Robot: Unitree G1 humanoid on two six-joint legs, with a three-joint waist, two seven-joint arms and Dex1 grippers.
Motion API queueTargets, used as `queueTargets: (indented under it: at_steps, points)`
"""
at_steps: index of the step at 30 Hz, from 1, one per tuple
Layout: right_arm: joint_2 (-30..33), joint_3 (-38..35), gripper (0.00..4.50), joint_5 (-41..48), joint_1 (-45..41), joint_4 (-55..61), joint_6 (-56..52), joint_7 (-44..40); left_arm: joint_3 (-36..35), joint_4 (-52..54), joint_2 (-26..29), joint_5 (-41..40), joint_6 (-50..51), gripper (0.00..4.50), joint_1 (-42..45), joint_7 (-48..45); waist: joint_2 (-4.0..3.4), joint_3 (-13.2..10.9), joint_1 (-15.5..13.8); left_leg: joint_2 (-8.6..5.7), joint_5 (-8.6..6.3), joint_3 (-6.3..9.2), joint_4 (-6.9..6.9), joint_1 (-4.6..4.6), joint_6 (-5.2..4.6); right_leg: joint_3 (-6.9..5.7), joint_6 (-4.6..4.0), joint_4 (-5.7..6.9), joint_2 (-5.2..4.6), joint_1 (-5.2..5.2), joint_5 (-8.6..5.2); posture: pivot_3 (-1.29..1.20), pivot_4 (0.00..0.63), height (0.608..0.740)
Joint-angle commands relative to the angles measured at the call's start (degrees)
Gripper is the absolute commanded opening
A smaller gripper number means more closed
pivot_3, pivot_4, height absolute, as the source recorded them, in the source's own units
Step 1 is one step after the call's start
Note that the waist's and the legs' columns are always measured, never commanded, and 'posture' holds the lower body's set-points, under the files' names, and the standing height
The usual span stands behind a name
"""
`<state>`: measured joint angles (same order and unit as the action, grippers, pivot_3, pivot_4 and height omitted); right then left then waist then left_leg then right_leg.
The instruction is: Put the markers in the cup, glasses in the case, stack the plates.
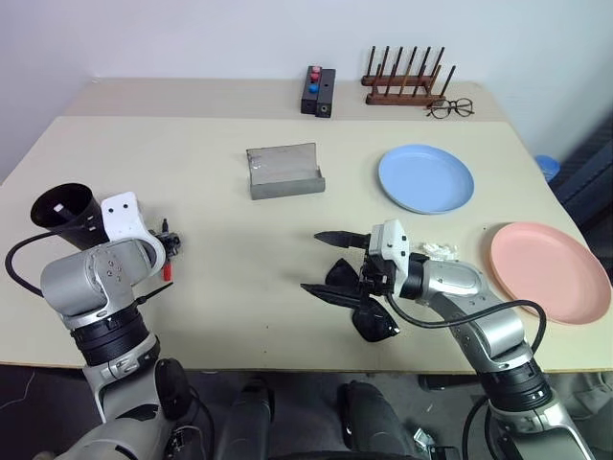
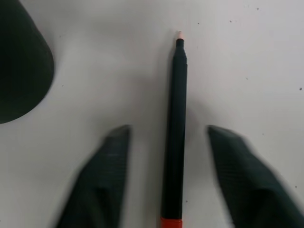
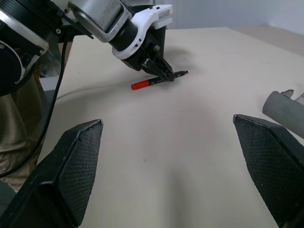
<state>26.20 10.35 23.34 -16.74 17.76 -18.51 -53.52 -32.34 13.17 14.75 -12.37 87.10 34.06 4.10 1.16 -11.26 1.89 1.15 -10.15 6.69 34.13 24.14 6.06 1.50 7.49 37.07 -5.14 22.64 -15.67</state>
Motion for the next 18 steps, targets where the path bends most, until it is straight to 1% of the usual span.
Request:
queueTargets:
  at_steps: [1, 2, 7, 9, 11, 13, 16, 18]
  points:
    - [-0.03, -0.46, 4.50, 0.10, 0.06, 1.34, 1.25, 0.14, 0.64, -0.26, -0.08, 0.43, -0.23, 0.63, 0.18, -0.73, 0.00, 0.00, -0.04, 0.00, 0.00, 0.00, 0.00, 0.00, 0.00, 0.00, 0.00, 0.00, 0.00, 0.00, 0.00, 0.00, 0.150, 0.740]
    - [-0.03, -0.46, 4.50, -0.01, 0.12, 1.25, 1.38, 0.20, 0.96, -0.38, 0.07, 0.54, -0.29, 0.08, 0.15, -0.93, 0.00, 0.00, -0.04, 0.00, 0.00, 0.00, 0.00, 0.00, 0.00, 0.00, 0.00, 0.00, 0.00, 0.01, 0.00, 0.00, 0.150, 0.740]
    - [-0.03, -0.48, 4.50, -0.13, 0.10, 1.05, 1.50, 0.31, 3.72, -0.48, 0.98, 0.49, -2.33, 0.08, -0.37, -2.52, 0.00, 0.00, -0.13, 0.00, 0.00, 0.00, 0.00, 0.00, 0.00, 0.00, 0.00, 0.01, 0.00, 0.00, 0.00, 0.00, 0.150, 0.740]
    - [-0.06, -0.48, 4.50, -0.27, 0.01, 0.94, 1.50, 0.28, 6.67, 0.92, 1.88, -0.26, -5.99, 0.08, -1.35, -4.72, 0.00, 0.00, -0.20, 0.00, 0.00, 0.00, 0.00, 0.00, 0.00, 0.00, -0.01, 0.00, 0.00, 0.00, 0.00, 0.00, 0.150, 0.740]
    - [-0.13, -0.42, 4.50, -0.49, -0.14, 0.73, 1.54, 0.30, 10.17, 3.15, 2.94, -0.25, -11.70, 0.08, -2.61, -6.83, 0.00, 0.00, -0.29, 0.00, 0.00, 0.00, 0.00, 0.00, 0.00, 0.00, -0.01, -0.01, 0.00, 0.01, 0.00, 0.00, 0.150, 0.740]
    - [-0.17, -0.31, 4.50, -0.93, -0.37, 0.34, 1.83, 0.37, 12.24, 4.76, 3.38, 0.69, -19.54, 0.08, -2.83, -7.75, 0.01, -0.01, -0.64, 0.00, 0.00, 0.00, -0.01, 0.02, 0.01, 0.00, -0.01, -0.01, 0.00, 0.03, 0.00, 0.00, 0.150, 0.740]
    - [-1.70, -0.77, 4.50, -2.45, -1.62, -1.22, 4.11, 2.14, 10.93, 6.80, 2.43, 1.10, -34.10, 0.08, -1.62, -7.66, 0.02, -0.01, -0.90, 0.00, 0.01, 0.00, -0.01, 0.05, 0.02, 0.00, -0.05, -0.04, 0.00, 0.05, 0.01, 0.00, 0.150, 0.740]
    - [-4.48, -2.55, 4.50, -2.00, -3.81, -2.57, 5.47, 5.13, 10.42, 6.56, 3.24, 3.37, -43.88, 0.08, -0.95, -5.68, 0.02, -0.01, -0.81, 0.01, 0.01, -0.01, -0.01, 0.06, 0.02, 0.00, -0.06, -0.07, 0.00, 0.05, 0.02, 0.00, 0.150, 0.740]
